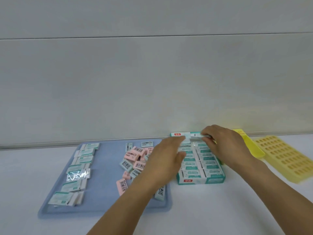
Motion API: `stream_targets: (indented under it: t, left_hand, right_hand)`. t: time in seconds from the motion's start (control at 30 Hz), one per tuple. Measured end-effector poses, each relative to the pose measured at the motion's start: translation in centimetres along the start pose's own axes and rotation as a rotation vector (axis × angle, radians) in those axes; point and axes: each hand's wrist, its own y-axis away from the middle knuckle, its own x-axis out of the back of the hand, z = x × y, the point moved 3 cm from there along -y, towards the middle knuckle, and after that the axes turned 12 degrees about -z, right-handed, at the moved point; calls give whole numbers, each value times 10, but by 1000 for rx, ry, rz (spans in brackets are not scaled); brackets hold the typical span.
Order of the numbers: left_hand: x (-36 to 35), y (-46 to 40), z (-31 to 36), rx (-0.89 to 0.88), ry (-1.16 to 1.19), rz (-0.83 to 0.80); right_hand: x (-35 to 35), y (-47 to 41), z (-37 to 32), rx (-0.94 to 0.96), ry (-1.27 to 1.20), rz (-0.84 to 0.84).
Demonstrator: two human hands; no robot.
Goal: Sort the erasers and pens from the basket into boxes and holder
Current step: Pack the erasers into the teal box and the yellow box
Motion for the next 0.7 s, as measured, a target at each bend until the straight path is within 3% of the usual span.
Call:
stream_targets:
  t: [0.07, 0.13, 0.33, 0.47, 0.57, 0.7]
  left_hand:
    - [-16, -8, 0, -18, -284, -121]
    - [-22, -14, -3, 8, -405, -147]
    - [-21, -19, -9, 15, -419, -144]
    - [-18, -16, -11, -11, -306, -151]
    - [-2, 3, -20, -1, -99, 24]
    - [29, 51, -53, 31, -14, 318]
  right_hand:
    - [-11, -2, 1, -7, 46, -74]
    - [-18, -3, 2, -10, 88, -121]
    - [-21, -4, 2, 5, 239, -192]
    - [-19, -9, -3, -41, 246, -225]
    - [-11, -10, -8, -111, 187, -150]
    - [-4, -11, -36, -99, -95, 138]
